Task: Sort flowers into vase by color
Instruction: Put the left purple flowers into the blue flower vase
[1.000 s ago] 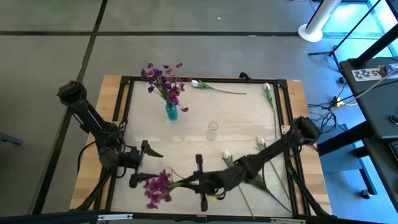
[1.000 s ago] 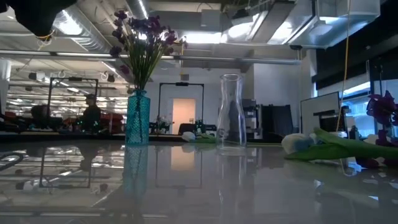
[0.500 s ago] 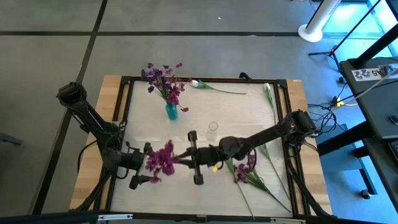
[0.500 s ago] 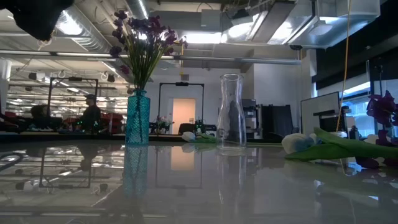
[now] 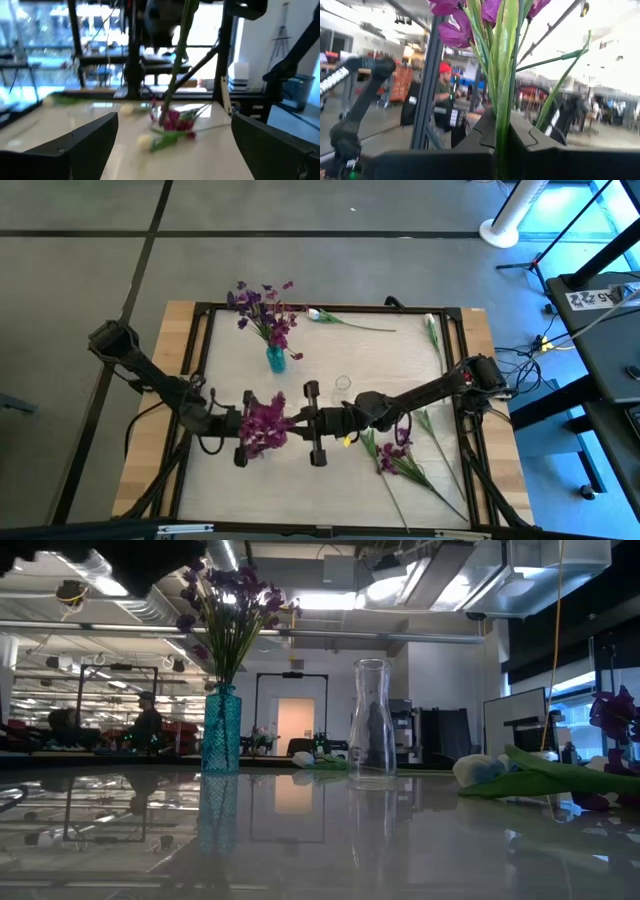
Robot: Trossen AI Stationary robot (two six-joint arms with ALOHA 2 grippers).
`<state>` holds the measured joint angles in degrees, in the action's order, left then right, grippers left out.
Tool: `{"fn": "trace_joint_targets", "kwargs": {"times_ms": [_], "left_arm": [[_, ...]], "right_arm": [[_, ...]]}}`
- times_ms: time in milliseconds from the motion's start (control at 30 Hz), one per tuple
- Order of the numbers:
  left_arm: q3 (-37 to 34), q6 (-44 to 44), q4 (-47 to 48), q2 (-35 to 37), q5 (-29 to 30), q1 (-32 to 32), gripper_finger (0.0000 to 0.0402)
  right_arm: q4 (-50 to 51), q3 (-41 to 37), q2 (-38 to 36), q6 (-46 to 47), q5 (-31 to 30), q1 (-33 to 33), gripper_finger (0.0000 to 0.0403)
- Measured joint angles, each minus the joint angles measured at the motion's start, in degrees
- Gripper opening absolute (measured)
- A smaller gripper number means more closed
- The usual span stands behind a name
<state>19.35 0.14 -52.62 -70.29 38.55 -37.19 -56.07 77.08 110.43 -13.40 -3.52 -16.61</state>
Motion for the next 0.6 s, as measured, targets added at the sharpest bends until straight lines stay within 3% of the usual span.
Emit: {"fn": "trace_joint_targets", "kwargs": {"times_ms": [133, 367, 500, 600], "left_arm": [[0.0, 3.0, -5.8, -1.9, -7.8, 4.8, 0.0384], [0.0, 1.7, -7.4, -2.9, -14.2, 9.8, 0.0384], [0.0, -1.4, -7.3, -2.9, -12.2, 11.6, 0.0381], [0.0, -1.7, -6.2, -2.9, -11.1, 12.1, 0.0354]], "right_arm": [[-6.2, 0.0, 1.9, -0.2, 1.1, 0.7, 0.001], [-10.4, 0.1, 4.3, -0.4, 0.1, 0.7, 0.001], [-12.8, 0.2, 5.0, -0.5, -0.8, 1.0, 0.0011], [-12.6, 0.2, 5.0, -0.5, -0.9, 1.5, 0.001]]}}
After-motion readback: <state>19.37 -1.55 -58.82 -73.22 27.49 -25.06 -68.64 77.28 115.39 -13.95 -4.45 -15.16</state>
